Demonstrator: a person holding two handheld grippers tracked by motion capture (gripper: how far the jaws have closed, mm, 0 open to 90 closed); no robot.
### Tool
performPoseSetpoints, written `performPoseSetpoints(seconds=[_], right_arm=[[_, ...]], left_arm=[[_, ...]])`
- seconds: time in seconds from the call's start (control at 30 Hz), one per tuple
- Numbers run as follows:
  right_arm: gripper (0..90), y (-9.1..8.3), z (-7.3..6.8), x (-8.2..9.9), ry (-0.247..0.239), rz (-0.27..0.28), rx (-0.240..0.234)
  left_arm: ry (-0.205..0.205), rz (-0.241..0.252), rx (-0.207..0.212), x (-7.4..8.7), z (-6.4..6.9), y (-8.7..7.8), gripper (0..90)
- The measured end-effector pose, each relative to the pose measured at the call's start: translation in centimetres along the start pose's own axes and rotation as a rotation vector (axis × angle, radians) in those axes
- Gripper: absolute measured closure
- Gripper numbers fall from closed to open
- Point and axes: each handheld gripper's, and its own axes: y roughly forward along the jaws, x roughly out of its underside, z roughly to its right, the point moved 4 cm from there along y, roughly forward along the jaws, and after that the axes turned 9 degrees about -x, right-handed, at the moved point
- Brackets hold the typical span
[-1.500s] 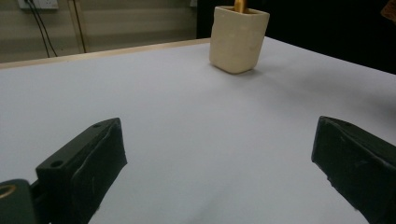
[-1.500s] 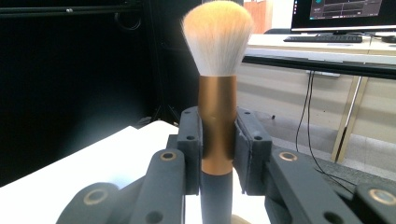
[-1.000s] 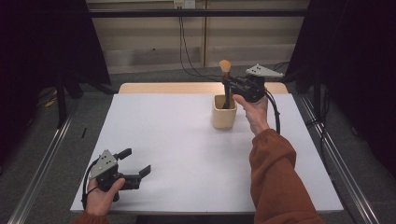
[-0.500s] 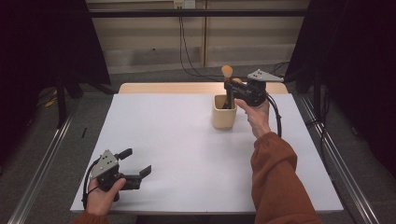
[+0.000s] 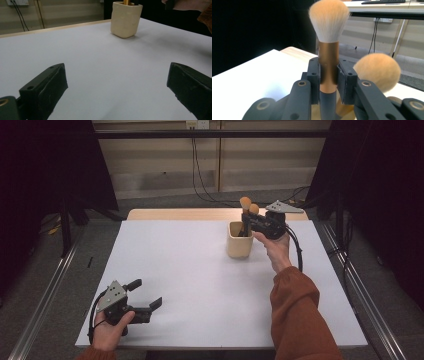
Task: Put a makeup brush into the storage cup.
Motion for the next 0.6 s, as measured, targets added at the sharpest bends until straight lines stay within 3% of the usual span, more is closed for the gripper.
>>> performPoseSetpoints(seconds=[0.6], right_arm=[[74.1, -0.1, -0.1, 1.9, 0.0, -0.039, -0.005]], left_arm=[[0.001, -0.003, -0.004, 0.0, -0.1, 0.0, 2.7]])
